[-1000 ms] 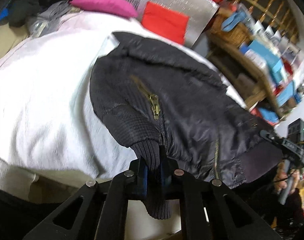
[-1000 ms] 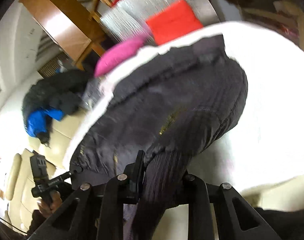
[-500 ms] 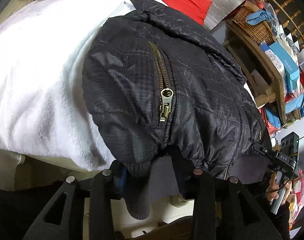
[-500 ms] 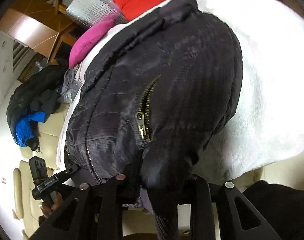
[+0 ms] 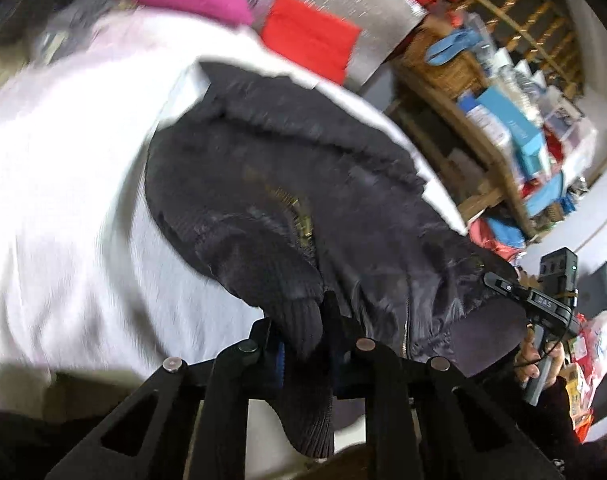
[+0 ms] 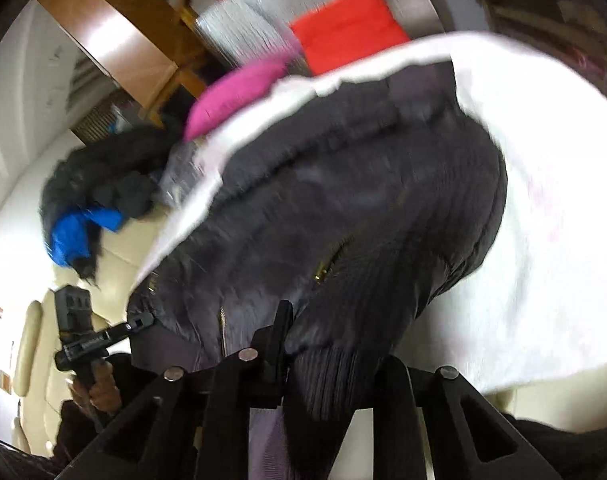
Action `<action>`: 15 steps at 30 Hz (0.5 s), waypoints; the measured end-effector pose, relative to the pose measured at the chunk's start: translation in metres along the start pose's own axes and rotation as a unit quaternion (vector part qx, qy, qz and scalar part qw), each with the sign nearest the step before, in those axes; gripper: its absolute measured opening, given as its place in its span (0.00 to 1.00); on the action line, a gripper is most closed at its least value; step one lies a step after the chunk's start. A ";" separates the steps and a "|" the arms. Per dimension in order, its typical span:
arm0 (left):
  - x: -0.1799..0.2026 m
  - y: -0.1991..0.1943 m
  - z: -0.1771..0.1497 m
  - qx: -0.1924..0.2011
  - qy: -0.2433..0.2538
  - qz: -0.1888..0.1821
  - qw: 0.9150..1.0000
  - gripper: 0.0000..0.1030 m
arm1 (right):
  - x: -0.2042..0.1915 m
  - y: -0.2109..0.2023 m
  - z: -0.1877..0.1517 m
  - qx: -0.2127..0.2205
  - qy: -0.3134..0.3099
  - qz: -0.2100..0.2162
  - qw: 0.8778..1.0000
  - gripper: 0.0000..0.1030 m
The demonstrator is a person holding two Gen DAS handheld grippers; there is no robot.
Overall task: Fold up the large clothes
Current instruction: 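Lower the hem onto the collar with both tools, laying the fold flat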
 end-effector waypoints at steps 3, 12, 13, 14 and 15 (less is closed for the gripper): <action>0.013 -0.013 0.035 0.032 0.019 -0.011 0.999 0.15 | -0.013 -0.013 0.026 0.033 -0.010 0.015 0.999 0.19; 0.000 -0.012 0.171 0.102 0.004 -0.025 0.994 0.16 | -0.022 -0.016 0.150 0.127 0.024 0.057 0.990 0.19; -0.006 -0.005 0.191 0.105 0.000 -0.023 0.994 0.16 | -0.020 -0.011 0.168 0.135 0.030 0.056 0.989 0.19; -0.010 0.004 0.205 0.106 -0.003 -0.022 0.994 0.16 | -0.018 -0.003 0.188 0.141 0.036 0.055 0.988 0.19; -0.019 0.016 0.230 0.104 -0.007 -0.020 0.994 0.16 | -0.016 0.005 0.208 0.147 0.045 0.054 0.987 0.19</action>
Point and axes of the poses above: each gripper's, at about its wrist camera, not at the fingertips, and y roughly the way its jaws point, x to its right, z to its top, the point moved 6 cm from there along y, roughly the way its jaws point, and after that the axes turned 7 degrees about y, right-handed, at the moved point
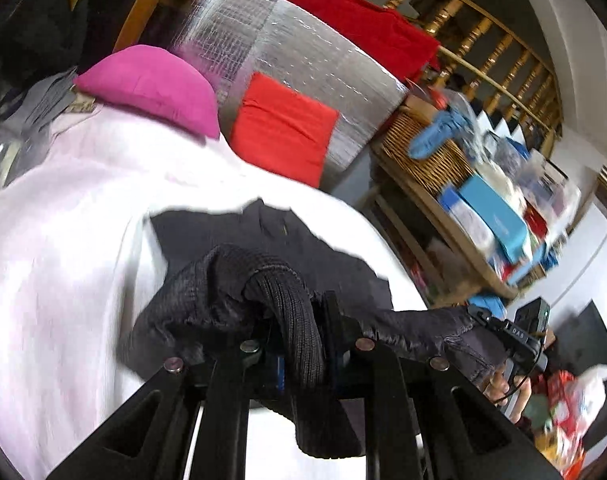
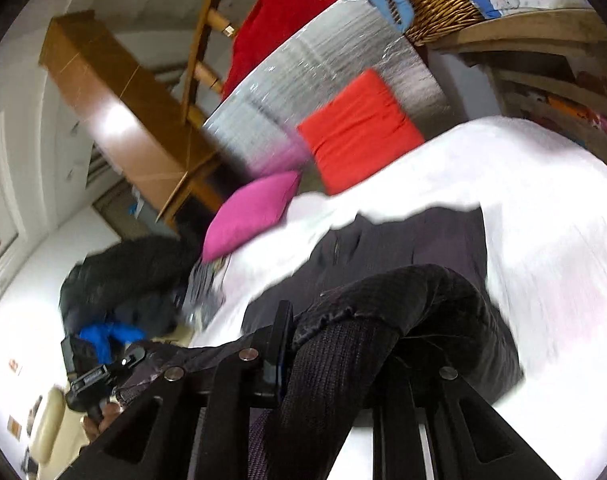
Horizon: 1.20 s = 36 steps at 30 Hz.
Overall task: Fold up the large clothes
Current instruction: 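Lower the hem onto the collar with both tools, laying the fold flat, then open both tools and release the folded jacket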
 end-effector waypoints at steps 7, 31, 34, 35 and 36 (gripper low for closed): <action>-0.066 0.117 0.076 -0.033 -0.038 0.039 0.998 0.14 | 0.043 0.125 0.088 0.008 0.083 -0.011 0.996 0.19; -0.185 0.251 0.088 -0.049 -0.186 0.038 0.981 0.78 | 0.147 0.285 0.133 -0.064 0.287 0.070 0.953 0.75; -0.183 0.218 0.099 0.013 -0.182 0.067 0.981 0.94 | 0.131 0.250 0.142 -0.018 0.275 0.089 0.957 0.87; -0.182 0.211 0.099 0.017 -0.189 0.064 0.980 0.94 | 0.125 0.241 0.142 -0.017 0.264 0.090 0.960 0.87; -0.182 0.202 0.095 0.010 -0.208 0.069 0.976 0.94 | 0.119 0.232 0.140 -0.020 0.252 0.083 0.964 0.87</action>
Point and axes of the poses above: each gripper's, at about its wrist camera, not at the fingertips, and y roughly the way its jaws point, x to its right, z to its top, the point moved 6 cm from there along y, roughly the way its jaws point, and after that the axes turned 7 degrees about y, right-handed, at the moved point
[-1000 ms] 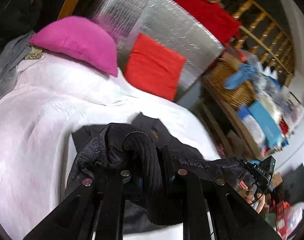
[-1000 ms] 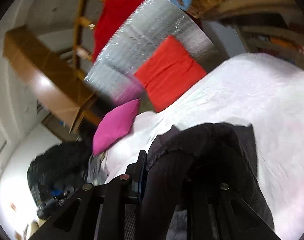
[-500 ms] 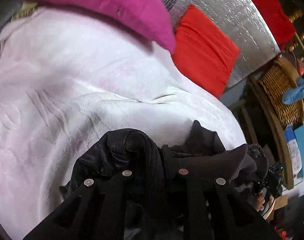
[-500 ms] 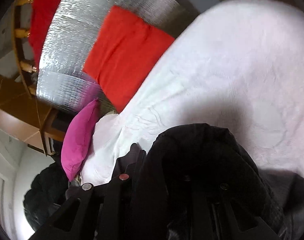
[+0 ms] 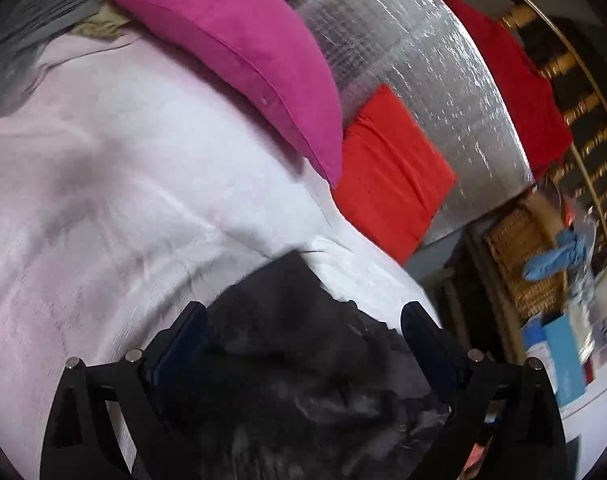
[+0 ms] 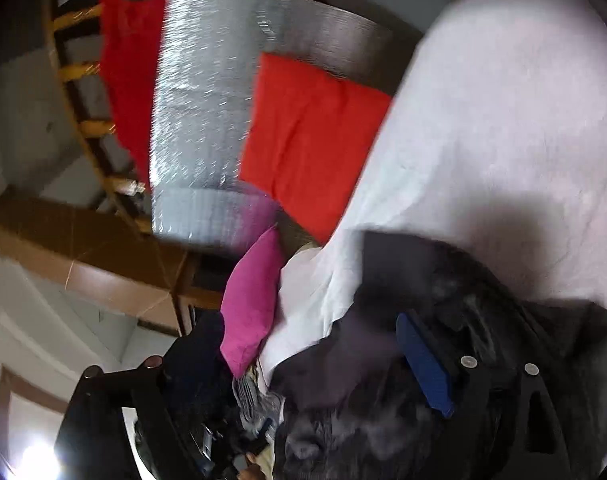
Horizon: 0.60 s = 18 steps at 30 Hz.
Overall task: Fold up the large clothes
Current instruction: 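Open both tools and release the folded jacket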
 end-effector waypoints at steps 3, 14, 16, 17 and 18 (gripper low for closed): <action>0.005 -0.032 -0.020 0.012 -0.012 -0.004 1.000 0.94 | -0.012 -0.025 -0.023 0.002 -0.050 -0.054 0.997 0.87; 0.042 -0.124 -0.139 0.085 0.074 0.135 0.984 0.94 | -0.024 -0.056 -0.136 -0.008 -0.220 -0.188 0.957 0.49; 0.055 -0.119 -0.149 0.090 0.124 0.171 0.973 0.94 | -0.018 -0.041 -0.152 -0.028 -0.247 -0.217 0.944 0.36; 0.059 -0.112 -0.153 0.086 0.140 0.175 0.971 0.94 | -0.013 -0.036 -0.158 -0.035 -0.253 -0.227 0.940 0.36; 0.062 -0.103 -0.158 0.073 0.163 0.184 0.967 0.94 | -0.007 -0.028 -0.163 -0.046 -0.259 -0.237 0.935 0.36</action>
Point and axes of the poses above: each gripper's, at about its wrist camera, not at the fingertips, and y roughly the way its jaws point, x to its right, z to its top, the point moved 6 cm from there along y, roughly the way its jaws point, and after that the axes turned 7 degrees about y, right-handed, at the moved point
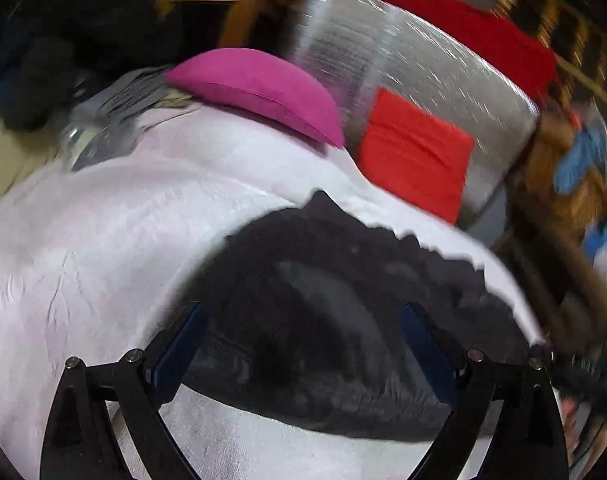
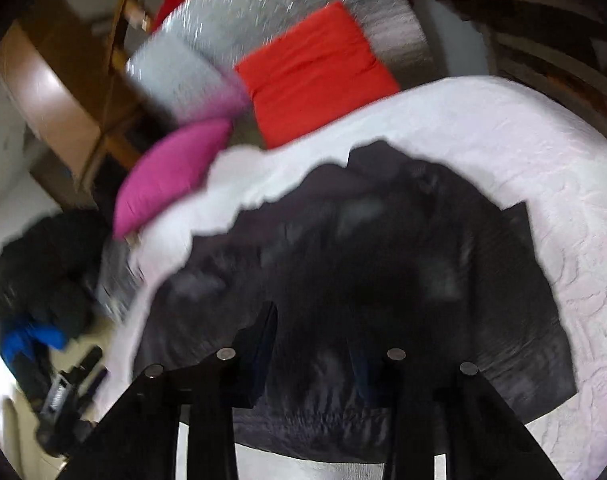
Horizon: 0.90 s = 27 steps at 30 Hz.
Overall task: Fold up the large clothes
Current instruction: 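Open both tools and release the folded jacket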
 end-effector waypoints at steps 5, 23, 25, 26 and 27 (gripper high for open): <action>-0.002 0.047 -0.017 -0.056 0.042 0.033 0.997 0.94 | -0.004 0.037 -0.003 -0.011 -0.023 -0.039 0.999 0.36; -0.015 0.076 0.002 -0.082 0.030 0.016 0.996 0.94 | 0.031 0.045 0.024 0.000 0.080 -0.001 0.997 0.30; -0.013 0.059 0.004 -0.079 0.030 0.012 0.996 0.94 | 0.029 0.018 0.021 0.014 0.066 -0.002 0.998 0.30; -0.013 0.053 0.003 -0.080 0.034 0.013 0.996 0.94 | 0.028 0.010 0.019 0.017 0.062 -0.002 0.998 0.30; -0.012 0.046 0.000 -0.082 0.041 0.014 0.996 0.94 | 0.027 0.000 0.017 0.018 0.059 0.001 0.998 0.31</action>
Point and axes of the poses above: each gripper's, at about its wrist camera, not at the fingertips, and y roughly the way its jaws point, x to its right, z to its top, the point moved 6 cm from there along y, roughly the way its jaws point, and after that the axes turned 7 degrees about y, right-handed, at the moved point
